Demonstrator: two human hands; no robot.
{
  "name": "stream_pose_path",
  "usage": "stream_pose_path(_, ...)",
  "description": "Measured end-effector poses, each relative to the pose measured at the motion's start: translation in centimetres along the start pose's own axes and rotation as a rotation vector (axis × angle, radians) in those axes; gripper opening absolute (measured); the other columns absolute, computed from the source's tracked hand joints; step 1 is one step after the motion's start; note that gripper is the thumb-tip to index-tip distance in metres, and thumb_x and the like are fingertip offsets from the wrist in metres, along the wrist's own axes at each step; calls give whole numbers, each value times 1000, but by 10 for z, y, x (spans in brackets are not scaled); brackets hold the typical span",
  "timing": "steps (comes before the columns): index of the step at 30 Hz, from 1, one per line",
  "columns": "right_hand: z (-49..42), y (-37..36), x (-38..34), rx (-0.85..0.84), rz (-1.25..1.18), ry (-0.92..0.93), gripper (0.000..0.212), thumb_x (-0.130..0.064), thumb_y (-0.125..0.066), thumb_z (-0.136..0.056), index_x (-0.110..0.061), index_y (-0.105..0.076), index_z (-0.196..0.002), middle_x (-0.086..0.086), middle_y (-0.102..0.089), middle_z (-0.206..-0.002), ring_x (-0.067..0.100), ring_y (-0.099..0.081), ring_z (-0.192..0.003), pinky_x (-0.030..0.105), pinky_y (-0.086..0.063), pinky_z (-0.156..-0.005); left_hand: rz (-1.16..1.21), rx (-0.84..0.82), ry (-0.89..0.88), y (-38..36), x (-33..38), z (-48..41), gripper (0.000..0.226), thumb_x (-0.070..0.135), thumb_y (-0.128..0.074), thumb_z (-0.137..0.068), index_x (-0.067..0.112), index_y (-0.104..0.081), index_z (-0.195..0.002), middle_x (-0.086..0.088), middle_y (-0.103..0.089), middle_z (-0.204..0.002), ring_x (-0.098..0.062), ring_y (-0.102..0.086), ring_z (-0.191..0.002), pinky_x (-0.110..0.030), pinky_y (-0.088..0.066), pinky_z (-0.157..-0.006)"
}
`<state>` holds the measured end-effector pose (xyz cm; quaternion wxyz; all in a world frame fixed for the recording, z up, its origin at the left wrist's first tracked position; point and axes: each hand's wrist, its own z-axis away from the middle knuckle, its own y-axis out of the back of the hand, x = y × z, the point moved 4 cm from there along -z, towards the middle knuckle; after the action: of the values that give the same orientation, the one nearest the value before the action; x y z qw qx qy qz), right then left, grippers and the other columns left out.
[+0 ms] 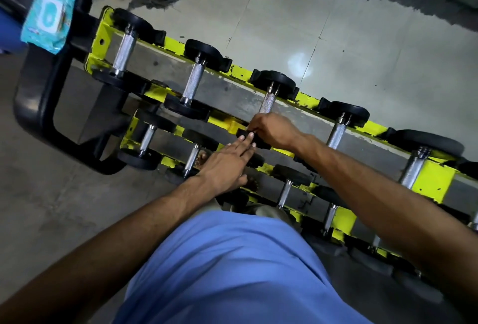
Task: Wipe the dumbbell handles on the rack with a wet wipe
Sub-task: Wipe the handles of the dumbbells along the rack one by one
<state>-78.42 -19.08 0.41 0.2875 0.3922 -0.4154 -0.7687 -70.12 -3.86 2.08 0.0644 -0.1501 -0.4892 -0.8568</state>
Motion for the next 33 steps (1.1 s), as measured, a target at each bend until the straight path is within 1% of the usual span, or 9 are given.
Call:
stream_pose_path(6,4,2,3,222,-19,-52,10,-31,-68,-90,-24,-68,-98,1,-55,-105,24,-59,-88,31,-42,-59,-14,-18,-2,1,-2,3,93,38,-64,-94,10,-14,-167,-10,10,-175,-24,-6,-162,-44,-24,-129)
stream_pose_path(11,27,-31,12,406,-376,-437,8,-17,-71,-84,-20,-63,-85,1,-69,-81,22,-64,-72,28,-44,-59,-27,-31,-22,3,-2,2,93,39,-63,-95,10,-12,-167,-10,11,-175,-24,-5,-162,-43,-24,-129)
stream_pose_path(15,24,-49,25,391,-666,-710,9,-15,-76,-83,-17,-68,-82,2,-71,-80,18,-65,-75,28,-51,-67,-40,-37,-25,6,-2,4,92,40,-61,-97,9,-9,-167,-11,13,-175,-24,-3,-162,-41,-21,-130)
stream_pose_path(18,11,-60,27,300,-861,-840,16,-4,-59,-86,-13,-73,-85,5,-73,-84,23,-68,-81,34,-54,-74,-39,-46,-38,9,-4,5,93,38,-61,-97,9,-7,-168,-11,15,-174,-23,-1,-162,-39,-18,-130)
stream_pose_path(20,4,-62,26,257,-955,-877,23,-2,-51,-86,-11,-72,-82,6,-71,-79,24,-66,-74,33,-52,-67,-37,-56,-42,11,-4,5,93,38,-61,-98,9,-7,-168,-11,15,-174,-23,-1,-162,-38,-17,-130)
stream_pose_path(24,10,-64,23,261,-1177,-869,23,2,-56,-90,-10,-75,-88,7,-73,-82,20,-66,-71,30,-52,-65,-48,-62,-61,11,-4,5,94,39,-61,-98,10,-5,-168,-11,16,-174,-23,-1,-162,-38,-16,-131)
stream_pose_path(26,21,-68,28,334,-1181,-911,19,2,-62,-88,-12,-75,-88,6,-73,-82,19,-63,-72,29,-50,-64,-56,-60,-68,11,-4,5,94,40,-61,-98,9,-5,-168,-11,15,-174,-23,-2,-162,-36,-13,-131)
stream_pose_path(29,17,-72,30,369,-1103,-938,20,-4,-67,-83,-20,-72,-73,2,-75,-81,18,-67,-75,34,-56,-71,-54,-49,-80,11,-6,4,95,40,-62,-97,9,-6,-168,-12,14,-174,-24,-3,-162,-35,-13,-130)
stream_pose_path(33,3,-70,32,320,-1017,-970,15,-7,-65,-84,-15,-76,-80,3,-75,-79,23,-71,-78,37,-57,-71,-46,-68,-83,12,-10,6,95,39,-61,-98,9,-4,-168,-12,16,-174,-24,-2,-162,-37,-15,-131)
